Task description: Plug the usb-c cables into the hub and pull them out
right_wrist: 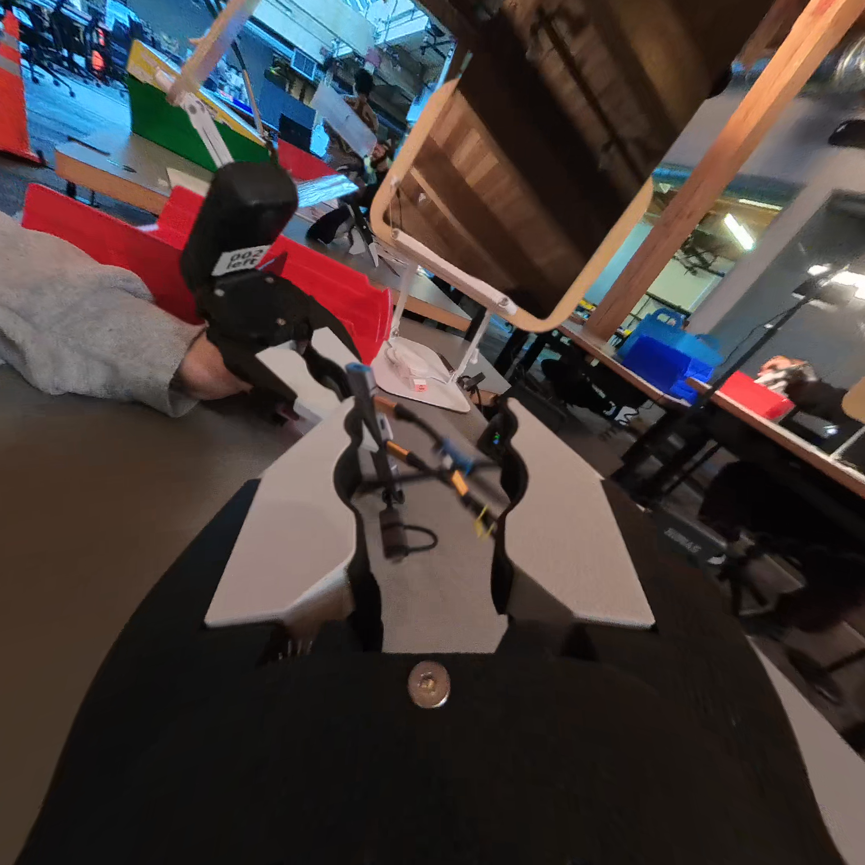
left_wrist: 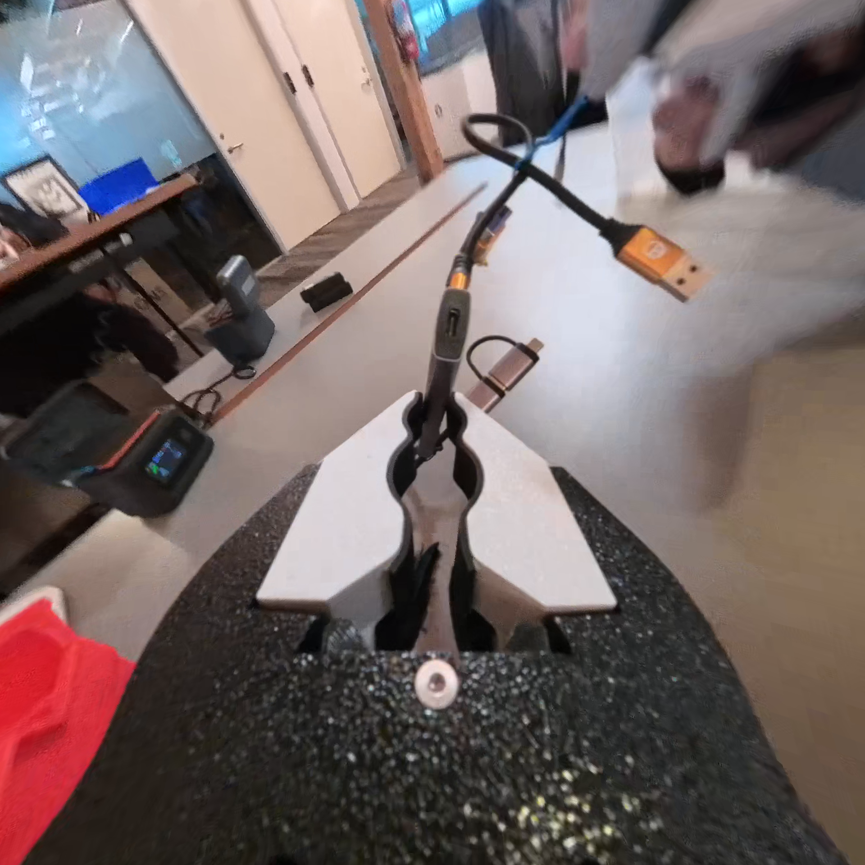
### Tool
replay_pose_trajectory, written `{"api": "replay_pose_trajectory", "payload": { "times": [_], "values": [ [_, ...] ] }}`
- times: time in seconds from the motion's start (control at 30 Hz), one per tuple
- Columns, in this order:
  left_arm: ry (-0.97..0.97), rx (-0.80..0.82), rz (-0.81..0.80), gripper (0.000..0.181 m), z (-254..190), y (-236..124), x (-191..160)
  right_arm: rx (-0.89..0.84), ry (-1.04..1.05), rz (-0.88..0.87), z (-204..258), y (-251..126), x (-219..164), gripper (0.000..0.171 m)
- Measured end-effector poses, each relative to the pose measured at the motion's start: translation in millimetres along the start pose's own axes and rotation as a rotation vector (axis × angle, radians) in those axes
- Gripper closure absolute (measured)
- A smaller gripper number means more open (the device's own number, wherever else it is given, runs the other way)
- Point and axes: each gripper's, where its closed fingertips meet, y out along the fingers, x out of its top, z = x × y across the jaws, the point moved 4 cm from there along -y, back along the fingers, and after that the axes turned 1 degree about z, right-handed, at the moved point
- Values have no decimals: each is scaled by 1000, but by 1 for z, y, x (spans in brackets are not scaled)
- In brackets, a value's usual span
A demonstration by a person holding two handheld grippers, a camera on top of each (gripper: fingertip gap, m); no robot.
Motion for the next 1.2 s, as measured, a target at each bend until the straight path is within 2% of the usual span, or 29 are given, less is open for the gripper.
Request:
{"api": "replay_pose_trajectory", "payload": {
  "times": [0.03, 0.1, 0.17, 0.23, 0.3, 0.37, 0.43, 0.6, 0.67, 0.8, 0.9, 1.03, 1.2],
  "values": [
    [-90, -6, -32, 174, 4, -3, 4, -18, -22, -14, 2, -1, 4, 109],
    [-236, -24, -93, 175, 10, -8, 9, -87, -62, -72, 3, -3, 14, 113],
    [-300, -61, -137, 175, 8, -12, 13, -128, -38, -118, 1, -6, 16, 129],
    [-319, -107, -182, 175, 3, -14, 21, -131, 75, -107, -6, -7, 4, 139],
    [-323, -136, -230, 175, -1, -16, 27, -49, 231, -65, -9, -6, -12, 155],
    [-313, -158, -250, 175, -5, -17, 29, 174, 398, 14, 6, -3, -26, 168],
    [-299, -180, -251, 175, -9, -16, 28, 389, 549, 103, 26, 0, -36, 164],
    [-294, -237, -236, 175, -15, -15, 27, 244, 416, 185, 25, 14, -54, 146],
    [-285, -266, -230, 175, -18, -15, 27, 238, 465, 182, 22, 14, -55, 149],
    [-327, -384, -268, 175, -31, -19, 34, 352, 660, 126, 27, 15, -50, 148],
    [-336, -391, -278, 175, -31, -21, 34, 339, 670, 80, 24, 15, -49, 155],
    [-340, -429, -282, 175, -33, -22, 34, 339, 702, 78, 26, 19, -51, 143],
    [-344, -430, -288, 175, -32, -22, 33, 368, 735, -18, 27, 20, -46, 162]
  ]
}}
